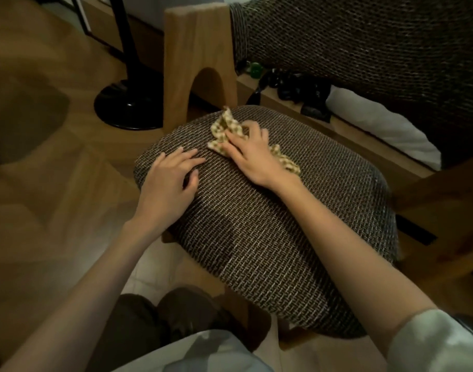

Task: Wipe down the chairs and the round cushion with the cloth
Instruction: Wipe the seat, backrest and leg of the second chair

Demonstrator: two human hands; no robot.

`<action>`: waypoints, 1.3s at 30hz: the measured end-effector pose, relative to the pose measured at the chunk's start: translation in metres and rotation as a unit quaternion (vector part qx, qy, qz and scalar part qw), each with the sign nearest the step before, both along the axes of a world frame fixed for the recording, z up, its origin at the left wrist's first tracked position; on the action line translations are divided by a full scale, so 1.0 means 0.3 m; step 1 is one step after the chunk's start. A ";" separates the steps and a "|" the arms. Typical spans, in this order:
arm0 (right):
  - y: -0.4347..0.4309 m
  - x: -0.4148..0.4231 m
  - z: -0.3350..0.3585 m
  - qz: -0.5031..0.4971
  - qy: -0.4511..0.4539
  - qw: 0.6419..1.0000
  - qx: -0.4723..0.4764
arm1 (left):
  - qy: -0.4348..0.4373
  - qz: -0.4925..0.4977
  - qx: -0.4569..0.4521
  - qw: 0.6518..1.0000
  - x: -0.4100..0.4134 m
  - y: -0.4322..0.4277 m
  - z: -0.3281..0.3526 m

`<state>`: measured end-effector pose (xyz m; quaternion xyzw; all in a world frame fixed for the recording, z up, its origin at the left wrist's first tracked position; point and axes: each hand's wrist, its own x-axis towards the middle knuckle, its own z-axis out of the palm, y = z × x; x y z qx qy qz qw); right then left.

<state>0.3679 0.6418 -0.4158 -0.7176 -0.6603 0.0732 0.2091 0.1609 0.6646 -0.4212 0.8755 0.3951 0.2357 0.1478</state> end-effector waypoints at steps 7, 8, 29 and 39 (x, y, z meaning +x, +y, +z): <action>0.046 0.061 0.010 0.153 -0.174 0.973 0.018 | 0.004 0.000 0.012 1.000 0.015 0.012 -0.002; 0.054 0.063 0.002 0.149 -0.145 0.978 0.016 | 0.002 -0.001 0.012 1.000 0.017 0.014 -0.003; 0.253 0.185 -0.043 -0.183 0.089 0.975 0.086 | 0.006 0.085 0.026 0.996 0.000 0.100 -0.026; 0.136 -0.260 -0.009 0.159 0.173 0.969 0.081 | -0.166 0.182 -0.099 0.964 -0.067 0.091 -0.083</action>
